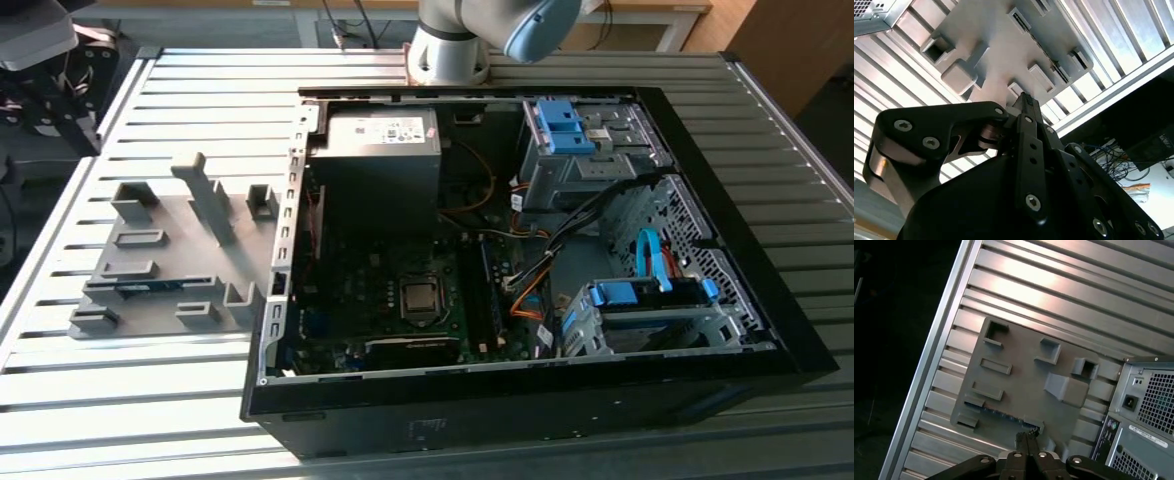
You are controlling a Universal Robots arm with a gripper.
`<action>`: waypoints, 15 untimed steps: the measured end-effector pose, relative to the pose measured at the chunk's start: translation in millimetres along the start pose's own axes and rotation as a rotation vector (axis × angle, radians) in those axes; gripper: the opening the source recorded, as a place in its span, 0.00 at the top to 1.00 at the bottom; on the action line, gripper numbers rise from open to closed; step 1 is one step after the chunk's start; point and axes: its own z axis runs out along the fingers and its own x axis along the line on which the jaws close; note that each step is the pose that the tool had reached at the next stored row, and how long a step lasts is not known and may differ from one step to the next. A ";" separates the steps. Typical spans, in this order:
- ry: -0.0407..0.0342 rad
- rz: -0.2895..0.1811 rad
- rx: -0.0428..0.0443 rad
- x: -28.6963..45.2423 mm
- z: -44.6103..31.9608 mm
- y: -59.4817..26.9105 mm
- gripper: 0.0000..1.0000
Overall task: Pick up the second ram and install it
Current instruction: 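Pick up the second ram and move it above second insertion slot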
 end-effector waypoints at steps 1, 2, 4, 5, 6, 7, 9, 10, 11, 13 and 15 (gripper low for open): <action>0.0001 -0.010 -0.0001 0.5 0.1 0.2 0.89; 0.0002 -0.020 -0.0002 0.9 0.1 0.3 0.89; 0.0004 -0.038 -0.0002 1.6 0.2 0.6 0.89; 0.0006 -0.047 -0.0003 1.9 0.1 0.6 0.89; 0.0007 -0.056 -0.0004 2.1 0.1 0.7 0.89; 0.0007 -0.064 -0.0005 2.5 0.2 0.9 0.89; 0.0009 -0.080 -0.0006 3.2 0.2 1.1 0.89; 0.0011 -0.088 -0.0006 3.5 0.2 1.2 0.89; 0.0012 -0.095 -0.0007 3.9 0.2 1.3 0.89; 0.0013 -0.109 -0.0008 4.7 0.2 1.6 0.89; 0.0015 -0.124 -0.0008 5.6 0.2 1.9 0.89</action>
